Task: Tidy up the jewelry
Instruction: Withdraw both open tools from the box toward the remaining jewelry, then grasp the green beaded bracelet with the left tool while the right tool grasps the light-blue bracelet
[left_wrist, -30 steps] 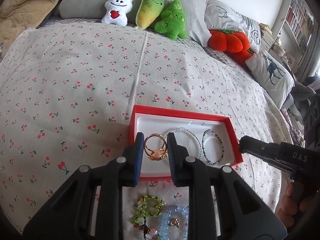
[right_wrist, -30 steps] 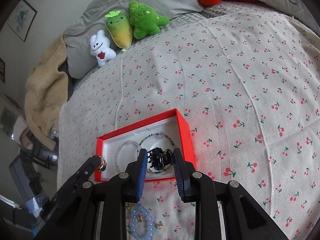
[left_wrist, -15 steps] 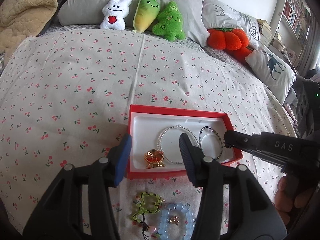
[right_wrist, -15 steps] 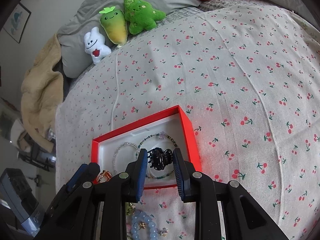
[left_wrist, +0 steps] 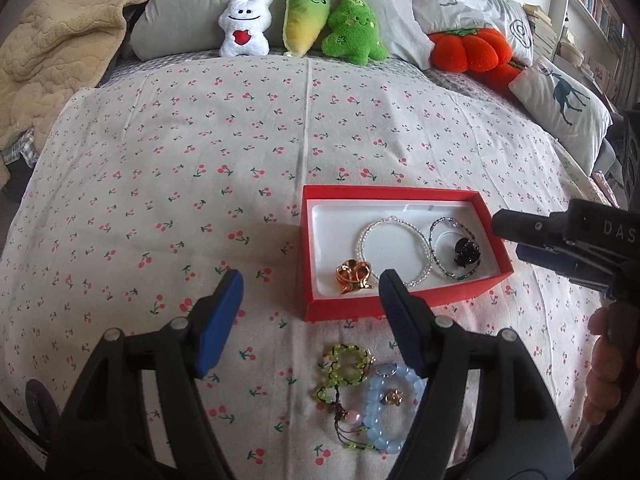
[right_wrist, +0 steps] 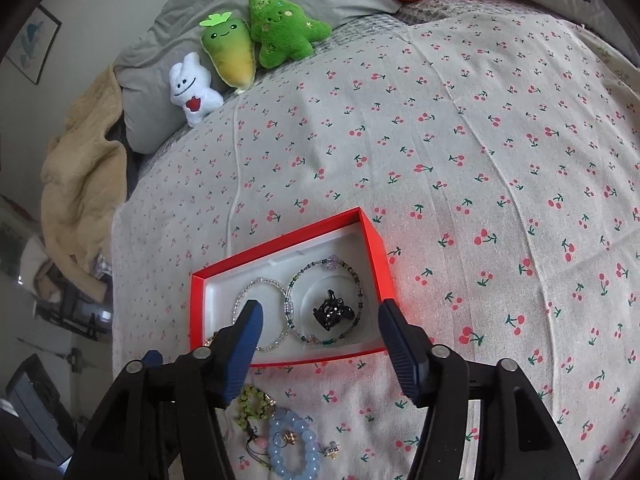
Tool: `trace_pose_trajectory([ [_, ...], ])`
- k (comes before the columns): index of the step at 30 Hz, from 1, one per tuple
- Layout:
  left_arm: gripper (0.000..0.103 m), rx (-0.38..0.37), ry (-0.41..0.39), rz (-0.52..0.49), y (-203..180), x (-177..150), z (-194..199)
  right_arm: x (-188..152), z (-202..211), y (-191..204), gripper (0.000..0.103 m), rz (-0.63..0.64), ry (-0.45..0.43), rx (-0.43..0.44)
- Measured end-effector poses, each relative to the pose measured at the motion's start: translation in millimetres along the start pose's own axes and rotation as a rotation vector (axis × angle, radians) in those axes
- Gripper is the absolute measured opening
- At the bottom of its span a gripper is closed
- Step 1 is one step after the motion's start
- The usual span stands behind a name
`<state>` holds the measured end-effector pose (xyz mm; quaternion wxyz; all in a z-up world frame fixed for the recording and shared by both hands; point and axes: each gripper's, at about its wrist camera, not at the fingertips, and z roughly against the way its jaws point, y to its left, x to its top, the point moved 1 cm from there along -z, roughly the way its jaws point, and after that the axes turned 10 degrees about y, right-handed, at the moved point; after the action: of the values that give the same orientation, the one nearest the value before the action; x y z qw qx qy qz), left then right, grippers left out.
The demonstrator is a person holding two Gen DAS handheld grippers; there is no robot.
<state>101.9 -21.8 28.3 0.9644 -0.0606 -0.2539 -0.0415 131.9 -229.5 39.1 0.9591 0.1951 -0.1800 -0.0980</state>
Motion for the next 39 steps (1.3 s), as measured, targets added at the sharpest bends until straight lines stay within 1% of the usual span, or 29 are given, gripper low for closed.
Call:
trace_pose_trajectory([
  [2,0.08,-0.019,0.009,0.015,3.5,-2.4,3.8,-3.6,9.4,0.9,0.066,0.02,-0.008,-0.002],
  [6,0.082,-0.065,0.058,0.032,5.7,-7.6,3.9,-14.5,24.8,-3.1,0.071,0.034,-0.019,-0.005],
  [9,0.082,-0.057,0.075,0.015,5.1,-12.9,5.9,-24.8,32.0,-6.7,0.074,0.05,-0.014,-0.017],
  [12,0.083,-0.062,0.074,-0.007,7.8,-19.2,11.5,-36.9,36.7,-9.4,0.075,0.084,-0.01,-0.052],
  [15,0.084,-0.065,0.081,-0.007,15.1,-25.7,16.7,-49.0,38.2,-15.3,0.076,0.102,0.003,-0.072],
  [24,0.084,-0.063,0.112,-0.026,34.2,-43.5,22.5,-74.8,36.8,-31.6,0.08,0.057,0.065,-0.054],
  [28,0.084,-0.058,0.126,-0.042,40.7,-49.3,18.7,-81.0,34.1,-32.2,0.081,0.035,0.08,-0.068],
  [32,0.084,-0.099,0.174,-0.029,46.0,-55.1,9.5,-86.5,25.5,-27.5,0.081,0.035,0.119,-0.079],
  [37,0.084,-0.15,0.214,-0.037,38.5,-57.6,0.6,-91.8,12.2,-16.1,0.081,0.061,0.162,-0.095],
  [39,0.079,-0.181,0.222,-0.025,35.3,-56.8,-3.2,-93.4,8.7,-12.5,0.081,0.065,0.173,-0.092],
])
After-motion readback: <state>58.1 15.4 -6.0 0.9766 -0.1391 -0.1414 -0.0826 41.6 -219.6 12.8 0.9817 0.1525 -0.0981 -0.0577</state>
